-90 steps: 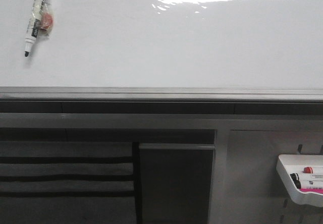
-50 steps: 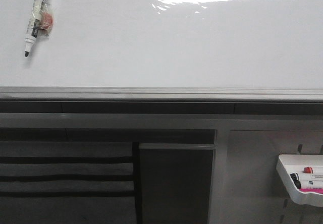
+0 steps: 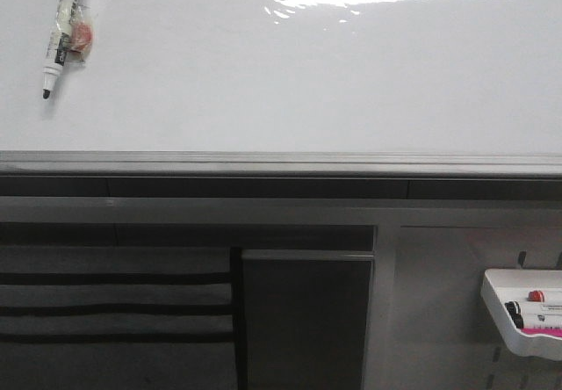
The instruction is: Write number 3 on whiteboard
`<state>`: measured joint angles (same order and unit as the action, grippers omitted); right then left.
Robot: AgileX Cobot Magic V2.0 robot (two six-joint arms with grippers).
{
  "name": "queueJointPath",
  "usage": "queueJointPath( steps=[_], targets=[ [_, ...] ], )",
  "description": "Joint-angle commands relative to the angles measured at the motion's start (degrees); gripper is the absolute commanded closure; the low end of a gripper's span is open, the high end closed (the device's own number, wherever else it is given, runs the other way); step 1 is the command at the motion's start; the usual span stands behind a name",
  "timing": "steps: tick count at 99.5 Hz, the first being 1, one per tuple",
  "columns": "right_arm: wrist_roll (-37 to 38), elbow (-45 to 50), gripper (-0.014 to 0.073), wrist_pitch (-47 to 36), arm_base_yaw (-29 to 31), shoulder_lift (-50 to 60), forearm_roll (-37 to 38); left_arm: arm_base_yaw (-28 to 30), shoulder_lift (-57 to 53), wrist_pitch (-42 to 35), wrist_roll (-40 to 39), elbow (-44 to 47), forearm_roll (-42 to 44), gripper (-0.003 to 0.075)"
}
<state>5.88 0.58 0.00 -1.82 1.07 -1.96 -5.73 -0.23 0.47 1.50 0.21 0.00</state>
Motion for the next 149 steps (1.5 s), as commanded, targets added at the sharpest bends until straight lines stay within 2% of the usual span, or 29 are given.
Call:
queueJointPath(
  steps=[1,66,82,94,126,141,149],
  targets=[
    [-0.5,1.6,0.0663,-4.8,0.1,0.3,-0.1,0.3,-1.6,-4.5,-0.3,0.5,0.0,0.0741],
    [-0.5,1.6,0.0663,-4.5,0.1,0.3,-0.1,0.3,-1.6,-4.5,-0.3,0.5,0.0,0.0741],
    [-0.5,1.6,0.0663,-2.6,0.1,0.3,8.3,0.3,-1.6,-4.5,-0.3,0.5,0.0,0.0741],
    [-0.5,1.6,0.0663,-2.1,0.1,0.3,8.5,0.3,-1.6,-4.5,-0.3,0.5,0.0,0.0741],
    [0.9,0.0,0.0663,-7.7,0.1,0.3,6.5,0.3,-1.6,-6.6,-0.3,-0.4,-0.8,0.0741],
    [0.9,-5.7,0.0663,-1.6,0.1,0.0,4.9,0.3,-1.4,-6.5,-0.3,-5.1,-5.2,0.0741],
    [0.9,-10.6,0.0663,3.0,0.1,-1.5,4.9,0.3,-0.3,-3.6,-0.3,-9.2,-6.7,0.0741]
  ],
)
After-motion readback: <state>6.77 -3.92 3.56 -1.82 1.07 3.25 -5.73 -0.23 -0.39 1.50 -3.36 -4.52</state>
